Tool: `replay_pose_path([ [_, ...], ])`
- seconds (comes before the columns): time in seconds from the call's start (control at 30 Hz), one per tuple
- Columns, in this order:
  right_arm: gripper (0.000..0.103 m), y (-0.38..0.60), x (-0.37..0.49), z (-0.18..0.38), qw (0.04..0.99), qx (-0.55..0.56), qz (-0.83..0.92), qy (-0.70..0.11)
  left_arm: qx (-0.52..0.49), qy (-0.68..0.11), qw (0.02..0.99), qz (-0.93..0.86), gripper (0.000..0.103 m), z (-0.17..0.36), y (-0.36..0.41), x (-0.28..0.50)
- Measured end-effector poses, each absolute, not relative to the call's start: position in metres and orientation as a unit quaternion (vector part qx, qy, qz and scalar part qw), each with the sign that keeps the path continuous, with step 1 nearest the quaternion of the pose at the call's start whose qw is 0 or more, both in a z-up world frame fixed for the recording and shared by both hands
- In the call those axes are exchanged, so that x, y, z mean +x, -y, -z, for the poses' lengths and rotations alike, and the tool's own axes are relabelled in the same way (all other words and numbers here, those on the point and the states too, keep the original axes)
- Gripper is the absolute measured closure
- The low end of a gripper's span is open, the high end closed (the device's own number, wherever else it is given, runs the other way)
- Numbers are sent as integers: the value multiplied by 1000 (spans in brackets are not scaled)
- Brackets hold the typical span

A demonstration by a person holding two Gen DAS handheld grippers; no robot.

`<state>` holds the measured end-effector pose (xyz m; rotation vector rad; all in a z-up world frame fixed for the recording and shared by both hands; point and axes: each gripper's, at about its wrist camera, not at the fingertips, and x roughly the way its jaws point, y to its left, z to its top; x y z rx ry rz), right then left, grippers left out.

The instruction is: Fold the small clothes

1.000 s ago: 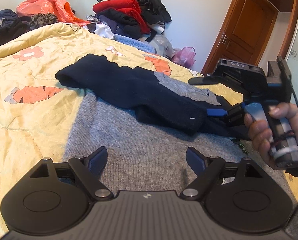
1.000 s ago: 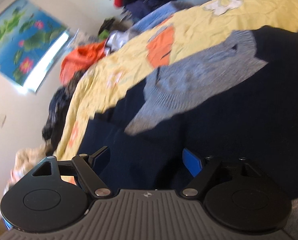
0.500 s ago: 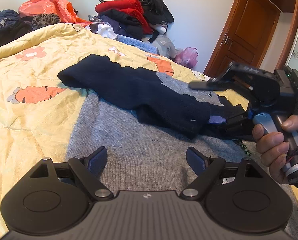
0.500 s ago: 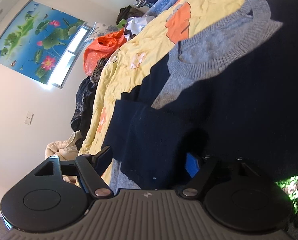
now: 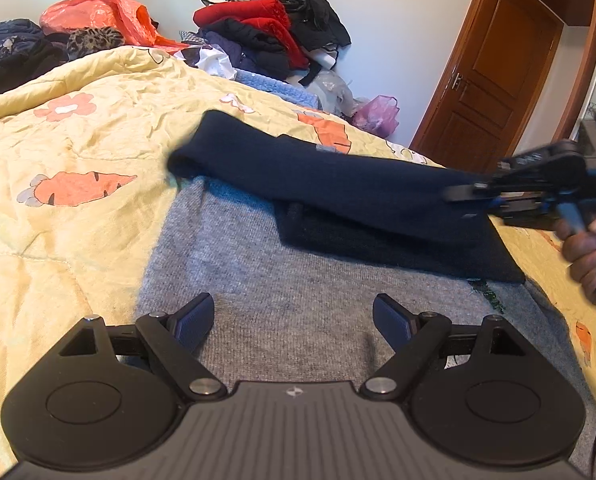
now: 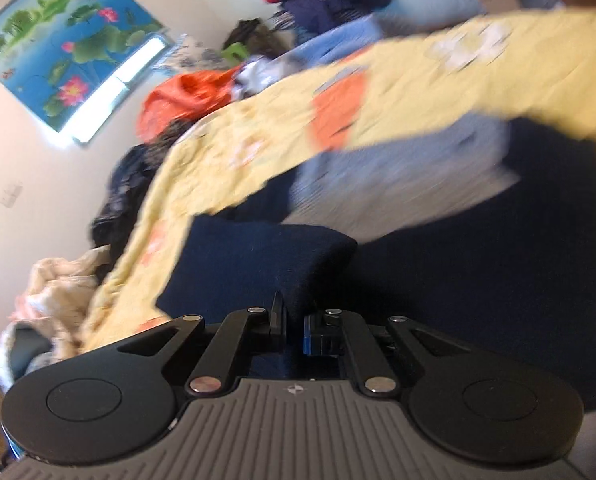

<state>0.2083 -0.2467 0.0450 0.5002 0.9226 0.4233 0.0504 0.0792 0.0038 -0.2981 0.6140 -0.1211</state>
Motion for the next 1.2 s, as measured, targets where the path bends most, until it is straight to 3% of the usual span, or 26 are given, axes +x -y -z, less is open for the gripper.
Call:
replay_pose_path([
  [0.2, 87, 346, 203, -64, 861, 242, -108, -435, -148, -301, 940, 63, 13, -4, -79, 51],
  [0.4, 87, 358, 192, -36, 858, 238, -84, -447, -143, -302, 940, 61, 13, -4, -77, 51],
  [0.5, 72, 351, 190, -27, 860, 253, -62, -440, -132, -303, 943, 49, 13, -6, -75, 50],
  [0.53, 54, 353, 189, -31, 867, 251, -33, -429, -119, -302, 945, 35, 13, -9, -71, 48],
  [0.57, 48, 352, 186, -39, 885, 231, 15, -404, -98, -299, 949, 24, 13, -14, -66, 47],
  [0.63, 49, 336, 172, -58, 928, 151, 102, -326, -61, -278, 958, 28, 13, -30, -55, 53],
  [0.7, 49, 318, 164, -65, 946, 115, 69, -294, -61, -254, 964, 43, 13, -48, -48, 72],
  [0.8, 50, 285, 167, -56, 950, 91, 4, -300, -46, -246, 965, 72, 12, -60, -32, 126],
  [1.0, 51, 267, 197, -19, 936, 94, 26, -338, -16, -325, 944, 52, 12, -36, -10, 226],
  [1.07, 50, 272, 199, -9, 935, 106, 33, -336, -6, -365, 931, 28, 10, -15, -14, 243],
  [1.2, 50, 271, 192, 5, 950, 61, 10, -307, -3, -349, 937, 33, 5, -4, -20, 240],
])
